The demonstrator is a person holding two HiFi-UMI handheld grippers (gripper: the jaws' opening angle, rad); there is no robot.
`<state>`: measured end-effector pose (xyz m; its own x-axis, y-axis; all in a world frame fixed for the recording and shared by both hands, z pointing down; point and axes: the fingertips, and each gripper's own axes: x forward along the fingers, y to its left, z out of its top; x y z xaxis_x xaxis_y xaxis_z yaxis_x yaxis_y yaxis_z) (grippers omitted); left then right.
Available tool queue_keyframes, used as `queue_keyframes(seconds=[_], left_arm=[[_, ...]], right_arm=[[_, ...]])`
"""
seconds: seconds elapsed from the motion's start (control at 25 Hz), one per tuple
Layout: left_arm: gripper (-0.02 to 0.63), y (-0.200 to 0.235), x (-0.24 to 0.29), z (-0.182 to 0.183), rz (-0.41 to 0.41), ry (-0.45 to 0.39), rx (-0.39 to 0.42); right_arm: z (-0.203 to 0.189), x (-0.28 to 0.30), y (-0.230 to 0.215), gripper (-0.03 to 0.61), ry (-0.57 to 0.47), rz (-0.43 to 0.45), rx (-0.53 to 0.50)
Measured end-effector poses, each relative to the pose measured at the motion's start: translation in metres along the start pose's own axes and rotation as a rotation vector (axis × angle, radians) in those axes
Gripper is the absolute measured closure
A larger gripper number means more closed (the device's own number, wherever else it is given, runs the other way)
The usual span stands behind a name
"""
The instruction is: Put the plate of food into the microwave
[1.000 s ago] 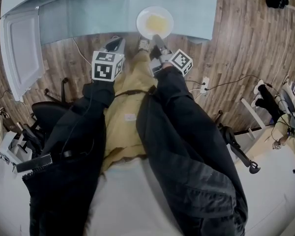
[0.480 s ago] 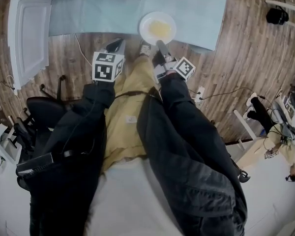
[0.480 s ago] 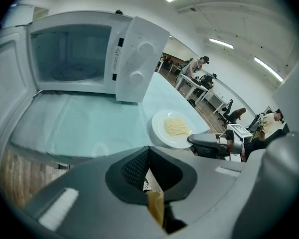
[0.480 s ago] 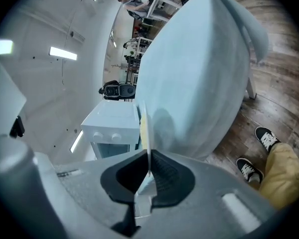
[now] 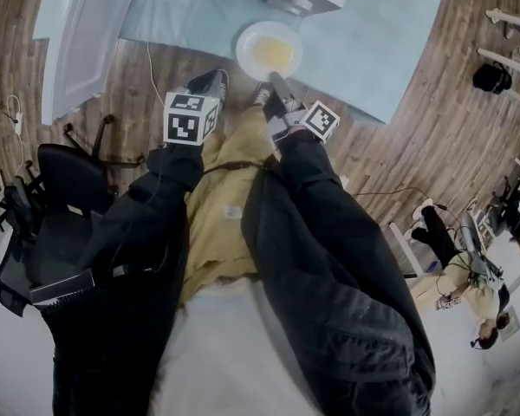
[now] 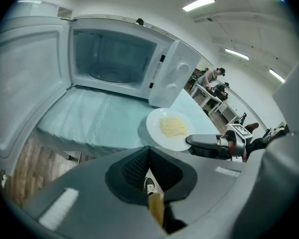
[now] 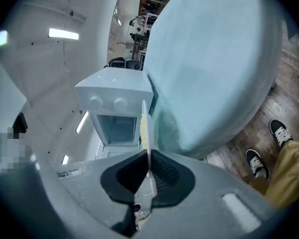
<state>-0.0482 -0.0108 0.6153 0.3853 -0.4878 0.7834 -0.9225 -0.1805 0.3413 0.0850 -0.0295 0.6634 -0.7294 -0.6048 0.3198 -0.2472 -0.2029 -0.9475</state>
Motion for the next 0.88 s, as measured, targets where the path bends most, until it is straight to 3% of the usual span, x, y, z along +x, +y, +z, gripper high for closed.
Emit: queue_keyframes(seconds=[0.52, 0.88], left_arm=[[0.612, 0.078, -0.029, -0.001, 0.074, -0.038, -0.13], [0.612, 0.115, -0.03, 0.007, 0.092, -0.052, -0.192]], right_arm=[[-0.039, 0.093, 0.042, 0.568, 0.141, 0.047, -0.038], [-0.034, 0.161, 0.071, 0.568, 0.152, 0.097, -0.062]])
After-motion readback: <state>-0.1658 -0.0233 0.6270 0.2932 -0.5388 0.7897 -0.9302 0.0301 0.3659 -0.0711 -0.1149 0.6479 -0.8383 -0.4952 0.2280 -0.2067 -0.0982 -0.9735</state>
